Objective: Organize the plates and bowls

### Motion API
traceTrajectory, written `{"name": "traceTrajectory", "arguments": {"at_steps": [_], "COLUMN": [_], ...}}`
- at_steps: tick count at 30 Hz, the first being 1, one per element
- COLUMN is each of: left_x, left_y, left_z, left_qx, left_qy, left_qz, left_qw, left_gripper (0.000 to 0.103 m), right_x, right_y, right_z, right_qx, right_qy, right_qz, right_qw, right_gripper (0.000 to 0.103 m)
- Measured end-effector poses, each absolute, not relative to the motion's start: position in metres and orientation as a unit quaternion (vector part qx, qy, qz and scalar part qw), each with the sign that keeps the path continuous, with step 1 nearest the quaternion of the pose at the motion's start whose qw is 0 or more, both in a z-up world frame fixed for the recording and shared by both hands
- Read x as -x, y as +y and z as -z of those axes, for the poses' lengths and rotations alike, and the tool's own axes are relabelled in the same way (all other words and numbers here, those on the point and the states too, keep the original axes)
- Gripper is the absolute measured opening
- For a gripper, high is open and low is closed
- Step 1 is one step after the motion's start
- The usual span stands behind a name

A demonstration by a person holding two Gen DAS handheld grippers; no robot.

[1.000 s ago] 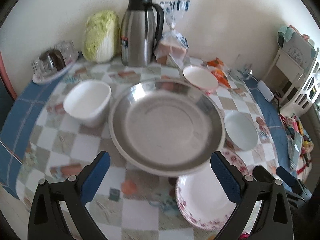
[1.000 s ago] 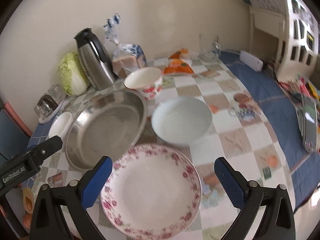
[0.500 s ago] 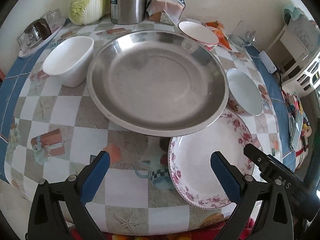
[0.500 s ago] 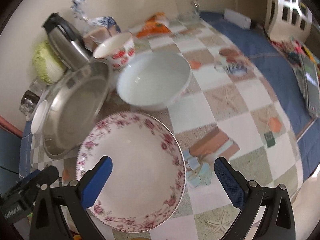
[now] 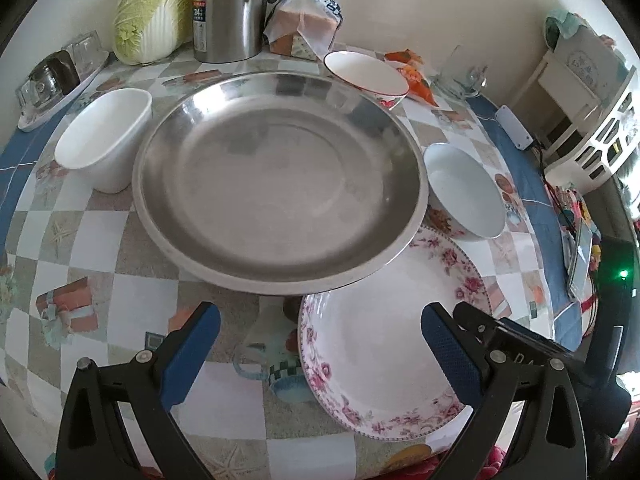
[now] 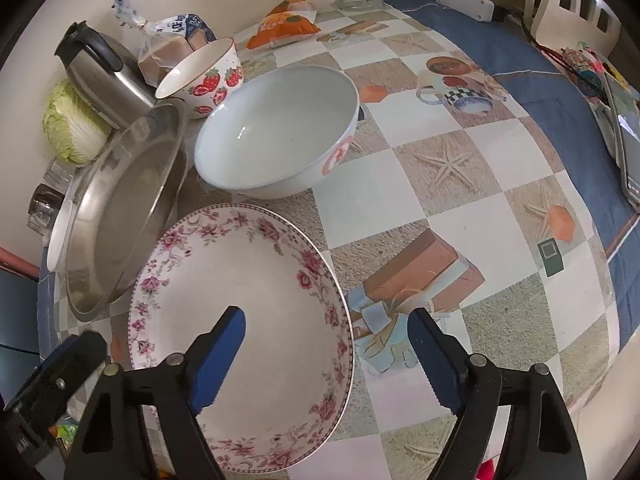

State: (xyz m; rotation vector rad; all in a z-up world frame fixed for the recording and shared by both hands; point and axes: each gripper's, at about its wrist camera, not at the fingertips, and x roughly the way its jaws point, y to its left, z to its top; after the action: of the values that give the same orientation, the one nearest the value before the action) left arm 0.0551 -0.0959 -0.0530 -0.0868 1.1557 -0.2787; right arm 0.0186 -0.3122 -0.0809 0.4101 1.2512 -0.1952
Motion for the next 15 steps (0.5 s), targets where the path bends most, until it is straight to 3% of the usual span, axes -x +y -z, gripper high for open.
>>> {"name": "traceTrajectory", "arguments": {"at_steps": [15], "left_x": [-0.060], "left_y": [-0.112], "left_z": [0.068], "left_qx": [0.004], "left_qy": [0.574], "left_qz": [0.150], "left_qw": [0.805], "left_gripper": [0.100], "right_x": [-0.028], "right_y": [-0.312], "right_z": [0.094], "right_qx": [-0.209], "right_qy": [0.586], "right_qz": [0.082], "right_qw": [0.778], "right_gripper": [0.080]}}
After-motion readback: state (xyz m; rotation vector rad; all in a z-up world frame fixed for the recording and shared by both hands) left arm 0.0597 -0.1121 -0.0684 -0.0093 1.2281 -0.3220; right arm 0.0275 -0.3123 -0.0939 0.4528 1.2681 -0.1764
